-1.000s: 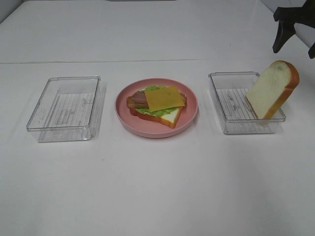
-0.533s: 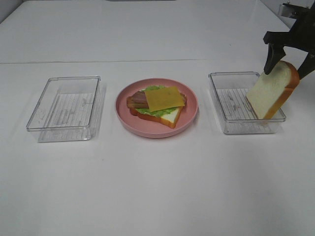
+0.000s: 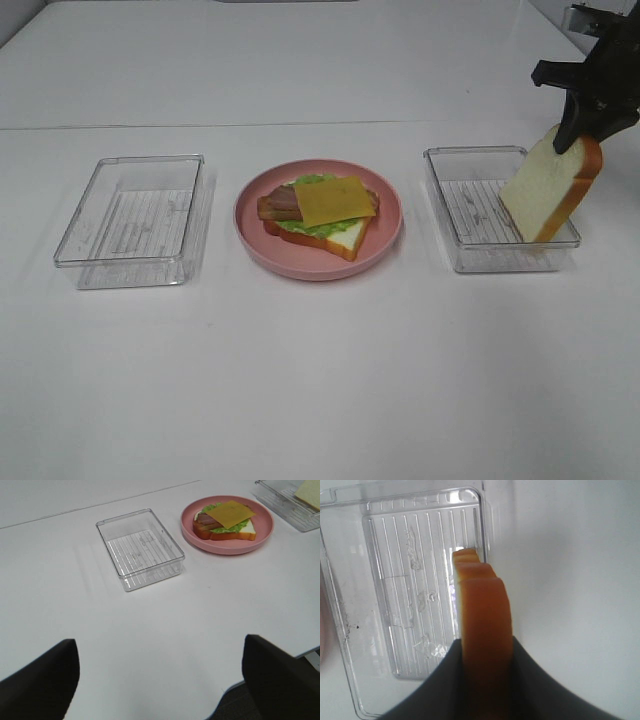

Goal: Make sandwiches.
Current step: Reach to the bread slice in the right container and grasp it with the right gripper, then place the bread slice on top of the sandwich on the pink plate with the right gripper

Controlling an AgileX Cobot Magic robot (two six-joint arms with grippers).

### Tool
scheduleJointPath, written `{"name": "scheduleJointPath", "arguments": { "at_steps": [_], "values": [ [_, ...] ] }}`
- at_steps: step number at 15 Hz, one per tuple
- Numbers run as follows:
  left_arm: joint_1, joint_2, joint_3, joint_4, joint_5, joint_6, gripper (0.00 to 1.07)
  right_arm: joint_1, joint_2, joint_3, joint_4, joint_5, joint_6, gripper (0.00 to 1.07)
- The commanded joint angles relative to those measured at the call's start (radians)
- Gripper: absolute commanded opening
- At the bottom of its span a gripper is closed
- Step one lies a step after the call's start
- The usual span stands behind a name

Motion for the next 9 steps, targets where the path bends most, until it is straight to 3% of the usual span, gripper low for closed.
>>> {"name": "scheduleJointPath", "arguments": {
  "at_steps": [1, 5, 9],
  "values": [
    [-0.004, -0.023, 0.003, 0.001, -0.012, -0.008, 0.84, -0.002, -0.01, -0.007, 0.023, 0.076, -0.016, 0.0],
    [-0.004, -0.023, 0.003, 0.001, -0.012, -0.008, 0.84, -0.002, -0.072, -0.007, 0.09, 0.076, -0.024, 0.0],
    [-0.004, -0.023, 0.003, 0.001, -0.012, -0.008, 0.84, 0.0, -0.165, -0.007, 0.314, 0.076, -0.056, 0.0]
  ]
}}
